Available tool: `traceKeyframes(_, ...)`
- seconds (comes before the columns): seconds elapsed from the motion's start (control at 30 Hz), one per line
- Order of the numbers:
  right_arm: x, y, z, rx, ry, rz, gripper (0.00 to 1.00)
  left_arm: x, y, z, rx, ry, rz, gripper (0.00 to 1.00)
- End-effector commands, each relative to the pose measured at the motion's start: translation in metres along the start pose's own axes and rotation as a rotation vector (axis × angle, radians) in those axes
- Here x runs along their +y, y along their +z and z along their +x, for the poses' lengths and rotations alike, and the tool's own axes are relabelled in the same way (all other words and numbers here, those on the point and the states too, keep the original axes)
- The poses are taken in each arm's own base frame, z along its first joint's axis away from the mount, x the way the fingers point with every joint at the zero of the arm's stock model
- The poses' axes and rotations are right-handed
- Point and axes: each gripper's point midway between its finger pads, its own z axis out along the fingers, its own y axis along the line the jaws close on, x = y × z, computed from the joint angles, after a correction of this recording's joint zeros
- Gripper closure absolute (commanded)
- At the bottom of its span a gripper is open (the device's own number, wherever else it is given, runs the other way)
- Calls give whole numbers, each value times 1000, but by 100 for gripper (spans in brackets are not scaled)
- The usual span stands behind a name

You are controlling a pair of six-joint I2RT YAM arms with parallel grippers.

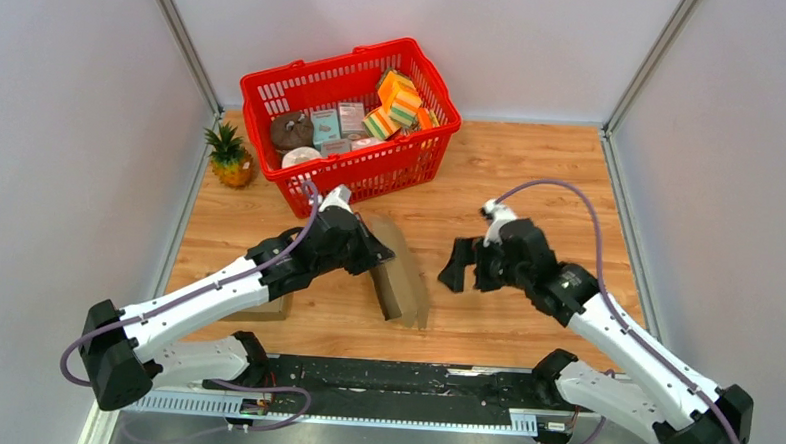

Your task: Fold the paper box

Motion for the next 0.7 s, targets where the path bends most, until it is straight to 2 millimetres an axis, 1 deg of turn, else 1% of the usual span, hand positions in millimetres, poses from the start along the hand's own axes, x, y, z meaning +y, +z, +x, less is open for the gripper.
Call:
traceKeyframes(0.0, 50, -3, 15, -88, -265, -145, 0, 2, 2, -20, -81, -442, 14, 100)
traceKeyframes(0.03, 52, -4, 19, -103, -293, -139, 0, 5, 0, -23, -92, -476, -12, 100)
traceKeyframes(0.07, 57, -4, 35, -89, -352, -161, 0, 15, -5, -25, -108, -482, -89, 100)
traceKeyframes(0.1, 65, -9, 31, -144, -379, -194, 0, 21, -8, -26, -113, -487, -136, 100)
traceKeyframes(0.13, 69, -9, 37, -149, -409, -218, 0, 26, -9, -26, -117, -502, -180, 100)
traceKeyframes(0.17, 77, -10, 50, -136, -452, -261, 0, 35, -15, -25, -123, -505, -244, 100)
traceKeyframes(0.2, 83, -11, 52, -151, -475, -287, 0, 39, -16, -25, -129, -514, -268, 100)
traceKeyframes(0.27, 93, -12, 63, -137, -507, -336, 0, 47, -17, -26, -153, -540, -294, 100)
traceKeyframes(0.33, 96, -9, 69, -139, -520, -338, 0, 49, -20, -31, -187, -573, -284, 100)
traceKeyframes(0.37, 97, -8, 73, -136, -525, -334, 0, 55, -20, -32, -208, -578, -292, 100)
traceKeyframes(0.43, 94, 1, 77, -118, -523, -294, 0, 57, -24, -36, -237, -602, -287, 100)
traceKeyframes(0.47, 87, 7, 70, -147, -508, -224, 0, 59, -24, -38, -253, -604, -290, 100)
traceKeyframes(0.53, 77, 16, 65, -170, -472, -148, 2, 58, -27, -40, -260, -609, -289, 100)
traceKeyframes(0.57, 68, 21, 59, -197, -463, -81, 2, 58, -28, -42, -269, -607, -289, 100)
traceKeyframes(0.6, 66, 23, 55, -219, -449, -60, 4, 58, -29, -43, -274, -606, -290, 100)
traceKeyframes(0.63, 63, 26, 54, -230, -459, -43, 6, 58, -30, -44, -279, -607, -286, 100)
traceKeyframes(0.67, 65, 30, 55, -229, -480, -49, 6, 59, -30, -44, -281, -608, -286, 100)
